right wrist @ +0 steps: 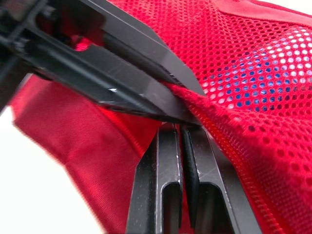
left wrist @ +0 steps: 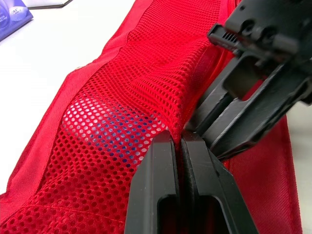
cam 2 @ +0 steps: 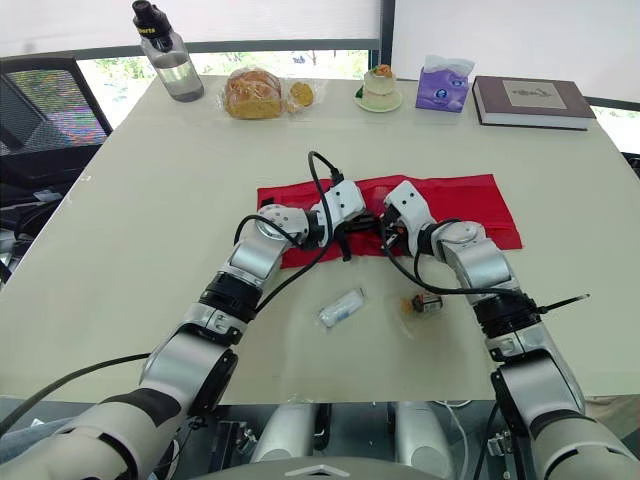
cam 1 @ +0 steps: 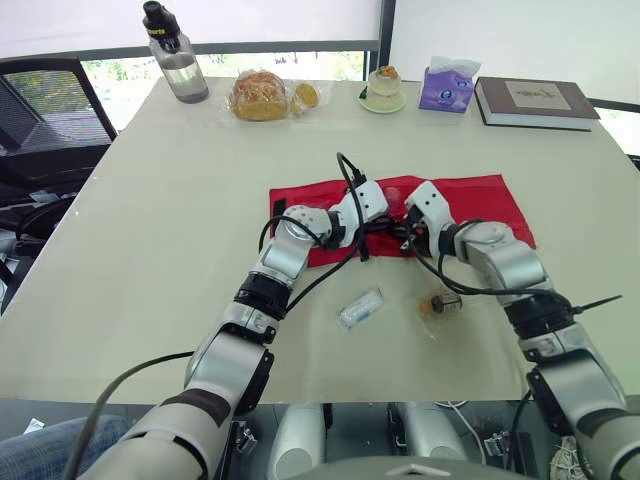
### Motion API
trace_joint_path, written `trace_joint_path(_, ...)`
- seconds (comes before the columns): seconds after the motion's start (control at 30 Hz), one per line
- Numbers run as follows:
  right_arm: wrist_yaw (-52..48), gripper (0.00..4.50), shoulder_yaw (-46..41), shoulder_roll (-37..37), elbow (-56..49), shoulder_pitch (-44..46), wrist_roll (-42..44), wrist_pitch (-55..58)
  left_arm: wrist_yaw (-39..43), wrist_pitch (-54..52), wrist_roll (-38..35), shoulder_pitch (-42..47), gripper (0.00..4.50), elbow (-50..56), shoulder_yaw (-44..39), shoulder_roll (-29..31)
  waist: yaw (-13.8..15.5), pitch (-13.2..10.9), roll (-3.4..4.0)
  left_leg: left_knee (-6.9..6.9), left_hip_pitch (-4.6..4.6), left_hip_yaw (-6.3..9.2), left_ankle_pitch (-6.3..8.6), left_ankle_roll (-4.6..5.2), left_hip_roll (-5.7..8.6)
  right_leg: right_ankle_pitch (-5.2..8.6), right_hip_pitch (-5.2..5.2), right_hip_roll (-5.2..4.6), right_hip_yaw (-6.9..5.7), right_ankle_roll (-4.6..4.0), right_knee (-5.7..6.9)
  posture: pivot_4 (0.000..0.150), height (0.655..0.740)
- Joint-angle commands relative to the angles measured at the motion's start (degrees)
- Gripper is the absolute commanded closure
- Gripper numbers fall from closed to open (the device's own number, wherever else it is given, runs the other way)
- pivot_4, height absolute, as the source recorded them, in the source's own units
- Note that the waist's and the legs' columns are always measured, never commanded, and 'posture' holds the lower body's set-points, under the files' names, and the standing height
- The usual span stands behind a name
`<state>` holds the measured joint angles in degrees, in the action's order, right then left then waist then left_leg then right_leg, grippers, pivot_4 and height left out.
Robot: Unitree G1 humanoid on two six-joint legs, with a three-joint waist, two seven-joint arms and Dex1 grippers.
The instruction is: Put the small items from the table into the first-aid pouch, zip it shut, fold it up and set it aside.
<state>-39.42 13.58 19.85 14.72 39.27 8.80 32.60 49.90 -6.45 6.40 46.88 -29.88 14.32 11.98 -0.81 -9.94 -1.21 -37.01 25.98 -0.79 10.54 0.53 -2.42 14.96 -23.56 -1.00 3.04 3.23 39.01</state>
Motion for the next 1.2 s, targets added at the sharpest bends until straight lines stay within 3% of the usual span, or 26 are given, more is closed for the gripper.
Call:
trace_joint_path(0.03,0.7,4.34,-1.1,0.5,0.8,1.3,-2.0,-4.1,0.7,1.3,-1.1,-0.6,4.5,2.1,0.9,-0.6,0.0,0.0,0.0,0.0,0.0,-0.01,0.0,0.0,0.0,0.0,0.0,0.0,0.0,0.0,-0.01,0.15,0.74)
trace_joint_path(0.3,-4.8,4.34,-2.5,4.6,-7.7,-3.7,0.1,-3.3,-0.1,2.3,-1.1,0.0,4.5,0.1,0.1,0.0,0.0,0.0,0.0,0.0,0.02,-0.02,0.0,0.0,0.0,0.0,0.0,-0.01,0.01,0.0,-0.04,0.15,0.74)
trace_joint_path(0.57,-16.2,4.34,-14.3,13.7,-26.7,-16.3,13.5,-4.6,-0.8,4.3,-1.0,1.5,4.5,-3.3,-0.7,0.5,0.0,0.0,0.0,0.0,0.0,0.01,0.0,0.0,0.0,0.0,0.02,0.0,0.0,0.0,-0.02,0.15,0.74)
trace_joint_path(0.7,-20.8,3.2,-23.2,20.0,-31.4,-21.4,20.6,-3.6,-0.4,5.9,-0.9,2.0,4.5,-4.8,-1.1,1.8,0.2,0.0,0.0,-0.06,-0.02,0.03,0.0,0.0,0.01,0.0,0.1,-0.01,-0.02,0.01,-0.04,0.15,0.74)
trace_joint_path(0.9,-28.0,0.26,-31.8,27.8,-35.0,-25.4,30.3,-2.0,1.3,9.7,-1.4,2.1,4.5,-7.6,-1.3,4.8,-0.4,0.0,0.0,0.05,-0.18,0.01,0.0,0.0,-0.01,0.0,0.12,0.03,0.04,0.0,-0.01,0.15,0.74)
trace_joint_path(0.93,-28.8,0.04,-32.5,28.9,-35.4,-25.8,31.4,-1.4,1.5,10.3,-1.5,2.2,4.5,-8.1,-1.4,5.1,-0.4,0.0,0.0,0.07,-0.18,0.01,0.0,0.0,-0.01,0.0,0.11,0.03,0.05,0.0,-0.02,0.15,0.74)
trace_joint_path(1.2,-36.5,0.04,-42.9,39.0,-33.8,-29.9,38.2,1.8,3.5,14.4,-1.8,2.7,4.5,-11.2,-1.8,9.5,-0.2,0.0,-0.01,0.07,-0.21,-0.05,0.0,0.0,-0.01,0.0,0.13,0.01,0.1,0.0,-0.04,0.15,0.74)
